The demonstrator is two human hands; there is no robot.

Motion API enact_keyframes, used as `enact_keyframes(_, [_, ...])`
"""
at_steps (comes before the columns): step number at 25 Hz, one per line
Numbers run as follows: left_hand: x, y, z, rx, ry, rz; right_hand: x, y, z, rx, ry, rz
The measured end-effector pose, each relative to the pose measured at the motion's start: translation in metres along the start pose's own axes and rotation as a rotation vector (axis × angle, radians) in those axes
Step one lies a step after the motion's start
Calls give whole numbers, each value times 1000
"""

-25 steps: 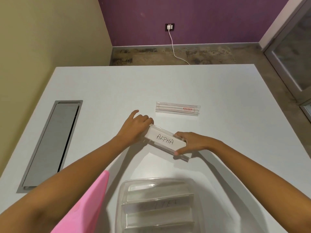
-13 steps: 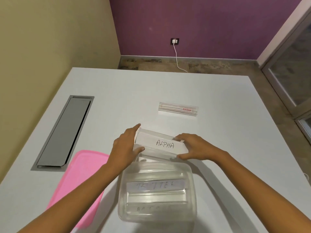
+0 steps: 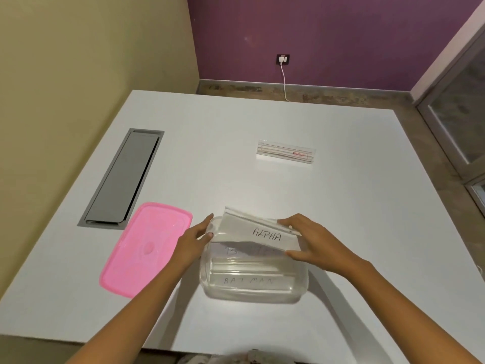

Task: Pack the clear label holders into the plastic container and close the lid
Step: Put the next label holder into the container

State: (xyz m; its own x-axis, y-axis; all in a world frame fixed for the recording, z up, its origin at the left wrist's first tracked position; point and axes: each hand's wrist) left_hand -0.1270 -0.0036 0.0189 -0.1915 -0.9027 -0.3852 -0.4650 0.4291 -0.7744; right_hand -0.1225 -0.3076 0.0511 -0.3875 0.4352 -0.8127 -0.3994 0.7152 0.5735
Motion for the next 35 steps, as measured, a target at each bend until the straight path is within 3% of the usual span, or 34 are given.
enact_keyframes(6, [0,2,3,-40,4,-59,37,19,-13,-45,308,-169])
enact_keyframes(19, [5,7,1,22,-49,-61,76,17,-3,111,331,-208])
enact_keyframes(25, [6,11,3,77,-59,-14,78,19,-8,108,230,-140])
enact_keyframes(31, [10,14,10,80,-107,104,47,29,8,125,-170,164])
enact_keyframes(35, [9,5,16,141,-206,221,13,9,43,143,-353,183])
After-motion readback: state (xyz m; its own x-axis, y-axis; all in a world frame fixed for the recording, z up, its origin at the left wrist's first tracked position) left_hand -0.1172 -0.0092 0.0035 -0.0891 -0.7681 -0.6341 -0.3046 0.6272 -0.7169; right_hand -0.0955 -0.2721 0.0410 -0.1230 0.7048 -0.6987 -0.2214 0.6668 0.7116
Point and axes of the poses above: each hand's wrist, its own z-axis towards the middle knuckle, its own x-axis out of the palm, y = z × x, and after that the axes turned 4 degrees about -x, right-handed
